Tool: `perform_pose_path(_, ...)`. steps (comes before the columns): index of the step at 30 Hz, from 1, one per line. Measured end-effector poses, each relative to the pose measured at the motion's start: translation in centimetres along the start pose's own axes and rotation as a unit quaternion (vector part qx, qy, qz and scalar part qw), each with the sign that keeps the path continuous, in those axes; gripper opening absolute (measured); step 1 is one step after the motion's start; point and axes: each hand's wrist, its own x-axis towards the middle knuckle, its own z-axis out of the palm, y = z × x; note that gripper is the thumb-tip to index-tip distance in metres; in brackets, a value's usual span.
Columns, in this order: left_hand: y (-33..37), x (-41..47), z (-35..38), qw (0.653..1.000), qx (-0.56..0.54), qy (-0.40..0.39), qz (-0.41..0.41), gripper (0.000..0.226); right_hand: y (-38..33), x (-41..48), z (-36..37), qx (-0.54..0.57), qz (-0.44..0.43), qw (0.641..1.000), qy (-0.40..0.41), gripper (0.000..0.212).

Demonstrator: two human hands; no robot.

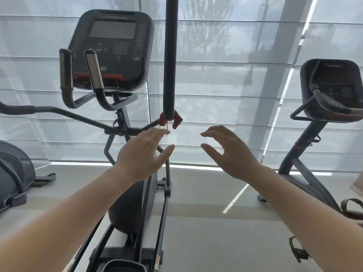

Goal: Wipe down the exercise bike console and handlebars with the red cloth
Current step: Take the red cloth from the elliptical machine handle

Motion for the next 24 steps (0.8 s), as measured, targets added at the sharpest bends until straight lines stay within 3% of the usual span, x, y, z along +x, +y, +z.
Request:
perform_pose_path(10,-5.2,7.4,5.7,0.999,-0.027,0.017,0.016,0.061,6.6,8.6,5.1,0.024,0.032,0.999,0.005,0.031)
perform_pose_path(24,-5.5,14.6,13.5,0.998,-0.014,-0.022,0.052,0.053,16.6,14.2,9.6,0.067,0.057,0.996,0.014,0.033)
